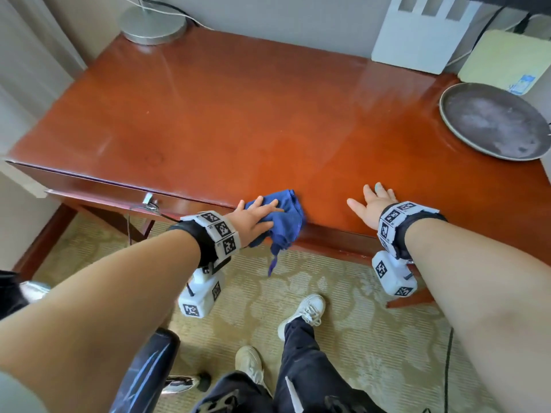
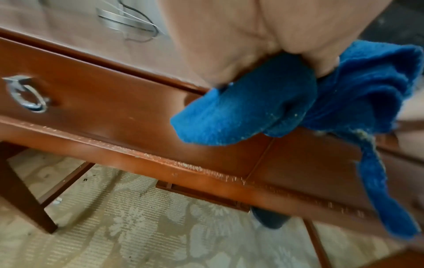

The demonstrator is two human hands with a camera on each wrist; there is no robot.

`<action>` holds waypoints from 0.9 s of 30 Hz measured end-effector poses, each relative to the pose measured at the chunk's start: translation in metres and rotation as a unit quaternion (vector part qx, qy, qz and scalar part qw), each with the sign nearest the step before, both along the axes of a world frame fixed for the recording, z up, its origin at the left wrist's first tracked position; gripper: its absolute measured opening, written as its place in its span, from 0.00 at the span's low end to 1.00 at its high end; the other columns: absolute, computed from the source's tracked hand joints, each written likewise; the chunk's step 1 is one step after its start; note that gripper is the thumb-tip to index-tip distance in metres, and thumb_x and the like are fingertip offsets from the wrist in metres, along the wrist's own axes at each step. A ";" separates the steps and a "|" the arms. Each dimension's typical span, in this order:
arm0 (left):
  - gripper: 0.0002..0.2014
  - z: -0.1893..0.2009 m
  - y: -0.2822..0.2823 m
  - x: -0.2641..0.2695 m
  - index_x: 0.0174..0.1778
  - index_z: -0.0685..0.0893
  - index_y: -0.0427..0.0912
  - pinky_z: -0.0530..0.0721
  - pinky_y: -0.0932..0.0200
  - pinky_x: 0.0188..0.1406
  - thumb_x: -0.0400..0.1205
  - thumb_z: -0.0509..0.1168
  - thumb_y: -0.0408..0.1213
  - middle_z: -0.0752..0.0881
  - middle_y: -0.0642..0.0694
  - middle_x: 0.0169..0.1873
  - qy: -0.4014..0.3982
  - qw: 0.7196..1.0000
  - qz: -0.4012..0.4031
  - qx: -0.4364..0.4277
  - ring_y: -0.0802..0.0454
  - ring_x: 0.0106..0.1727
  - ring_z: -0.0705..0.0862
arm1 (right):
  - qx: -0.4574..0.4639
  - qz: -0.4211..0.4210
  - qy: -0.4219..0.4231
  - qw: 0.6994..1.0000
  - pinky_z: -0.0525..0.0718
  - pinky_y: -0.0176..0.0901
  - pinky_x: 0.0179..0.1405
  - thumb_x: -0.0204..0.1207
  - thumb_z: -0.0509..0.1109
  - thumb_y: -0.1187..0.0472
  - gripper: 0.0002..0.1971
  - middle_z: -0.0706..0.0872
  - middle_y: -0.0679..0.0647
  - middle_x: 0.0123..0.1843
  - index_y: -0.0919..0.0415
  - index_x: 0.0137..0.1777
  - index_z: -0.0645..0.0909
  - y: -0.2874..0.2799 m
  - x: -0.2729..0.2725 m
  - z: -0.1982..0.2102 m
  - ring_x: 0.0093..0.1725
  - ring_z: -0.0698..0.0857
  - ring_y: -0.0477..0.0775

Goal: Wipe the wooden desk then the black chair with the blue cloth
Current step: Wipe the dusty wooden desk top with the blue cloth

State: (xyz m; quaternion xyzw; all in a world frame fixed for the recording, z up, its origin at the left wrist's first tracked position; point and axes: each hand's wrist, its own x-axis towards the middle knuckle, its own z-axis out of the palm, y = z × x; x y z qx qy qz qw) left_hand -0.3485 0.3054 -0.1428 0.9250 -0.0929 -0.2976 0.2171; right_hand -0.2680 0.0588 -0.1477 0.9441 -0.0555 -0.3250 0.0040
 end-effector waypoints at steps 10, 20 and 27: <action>0.21 0.062 0.027 0.083 0.79 0.65 0.48 0.69 0.60 0.47 0.88 0.52 0.41 0.80 0.35 0.65 -0.153 0.945 0.279 -0.079 0.39 0.64 0.78 | 0.029 0.055 0.006 0.998 0.49 0.60 0.81 0.83 0.46 0.38 0.34 0.40 0.52 0.85 0.53 0.84 0.43 0.008 0.022 0.016 0.83 0.39 0.56; 0.24 0.007 0.024 0.241 0.81 0.62 0.48 0.52 0.51 0.79 0.87 0.54 0.36 0.54 0.41 0.82 -0.177 0.953 0.241 -0.043 0.39 0.82 0.52 | 0.027 0.124 -0.008 0.992 0.43 0.57 0.80 0.83 0.49 0.40 0.34 0.35 0.50 0.84 0.49 0.83 0.38 0.024 0.153 -0.001 0.82 0.35 0.58; 0.29 -0.029 0.010 0.274 0.82 0.44 0.62 0.47 0.39 0.79 0.87 0.49 0.53 0.44 0.52 0.83 -0.081 0.982 0.091 0.144 0.39 0.83 0.44 | -0.002 0.183 0.014 0.983 0.32 0.61 0.78 0.80 0.39 0.34 0.36 0.23 0.52 0.80 0.47 0.80 0.26 0.025 0.178 -0.028 0.80 0.27 0.60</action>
